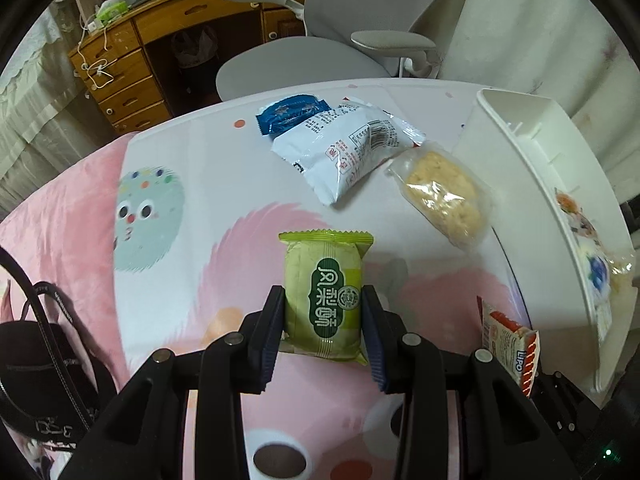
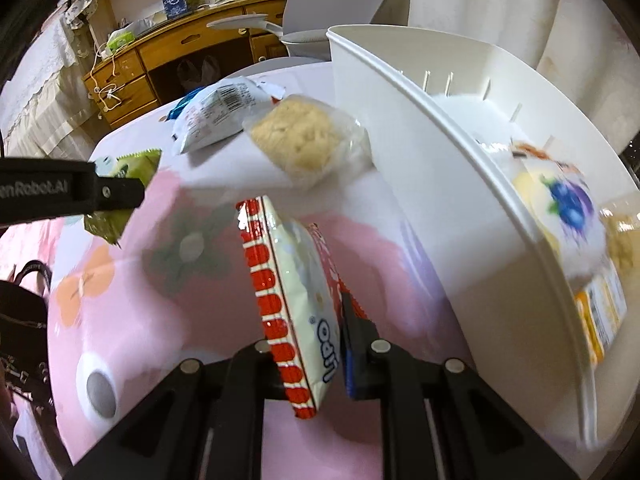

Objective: Organize snacks
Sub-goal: 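Carry the green packet and Cookies packet over the white tray, then open both tools to drop the packets into the white tray, then withdraw both tools from the white tray, then move the left tool toward the white snack bag while the right tool approaches the clear bread bag, then grasp the white snack bag with the left tool while the right tool grasps the clear bread bag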

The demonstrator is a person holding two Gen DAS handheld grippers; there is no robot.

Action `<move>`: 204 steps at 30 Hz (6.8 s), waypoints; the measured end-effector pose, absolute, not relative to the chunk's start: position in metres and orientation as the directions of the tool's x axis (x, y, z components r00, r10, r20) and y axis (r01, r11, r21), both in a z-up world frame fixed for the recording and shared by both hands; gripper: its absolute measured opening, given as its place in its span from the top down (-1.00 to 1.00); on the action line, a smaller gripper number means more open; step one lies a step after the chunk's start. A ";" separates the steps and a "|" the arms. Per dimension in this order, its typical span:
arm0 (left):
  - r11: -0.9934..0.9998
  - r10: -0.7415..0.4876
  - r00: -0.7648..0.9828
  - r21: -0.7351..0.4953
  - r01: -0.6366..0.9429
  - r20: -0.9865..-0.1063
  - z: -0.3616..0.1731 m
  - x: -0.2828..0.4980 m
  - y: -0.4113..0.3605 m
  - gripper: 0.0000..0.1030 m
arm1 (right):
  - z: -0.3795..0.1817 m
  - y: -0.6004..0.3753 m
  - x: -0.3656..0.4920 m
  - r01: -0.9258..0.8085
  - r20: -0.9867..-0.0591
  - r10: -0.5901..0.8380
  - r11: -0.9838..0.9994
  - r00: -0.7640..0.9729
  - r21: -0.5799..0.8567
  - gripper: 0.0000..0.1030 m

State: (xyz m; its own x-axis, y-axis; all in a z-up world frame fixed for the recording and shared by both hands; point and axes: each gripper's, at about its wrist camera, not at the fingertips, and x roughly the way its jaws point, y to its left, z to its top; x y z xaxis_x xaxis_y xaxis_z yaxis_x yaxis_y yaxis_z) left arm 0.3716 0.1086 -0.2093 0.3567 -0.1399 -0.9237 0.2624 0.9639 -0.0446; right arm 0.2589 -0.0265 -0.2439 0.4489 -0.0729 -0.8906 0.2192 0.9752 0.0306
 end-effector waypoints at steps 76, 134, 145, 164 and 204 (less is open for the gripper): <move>0.950 -0.296 0.479 -0.200 0.242 -0.826 -0.093 0.235 -0.162 0.08 | -0.113 -0.309 0.226 -0.126 -0.790 0.129 0.990 0.600 0.066 0.63; 0.965 -0.257 0.421 -0.252 0.067 -0.870 -0.108 0.191 0.195 -0.42 | -0.133 -0.083 0.171 0.167 -0.882 0.297 0.911 0.367 0.376 -0.27; 0.959 -0.278 0.407 -0.229 0.167 -0.870 -0.108 0.262 0.198 -0.42 | -0.123 -0.063 0.221 0.305 -0.882 0.303 0.856 0.361 0.418 -0.61; 0.941 -0.272 0.410 -0.152 0.303 -0.871 -0.136 0.434 0.140 -0.42 | -0.177 -0.077 0.345 0.586 -0.887 0.291 0.670 0.358 0.456 -0.68; 0.898 -0.232 0.423 -0.026 0.439 -0.876 -0.260 0.526 0.054 -0.23 | -0.268 -0.092 0.423 0.850 -0.976 0.159 0.482 0.151 0.210 -0.68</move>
State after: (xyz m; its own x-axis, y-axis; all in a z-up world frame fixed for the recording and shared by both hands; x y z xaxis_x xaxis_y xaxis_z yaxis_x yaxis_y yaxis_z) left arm 0.5255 0.0541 -0.2604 0.4228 -0.2320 -0.8760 0.4387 0.8983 -0.0262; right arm 0.4233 -0.0919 -0.2680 0.1507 0.1590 -0.9757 0.8504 0.4824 0.2099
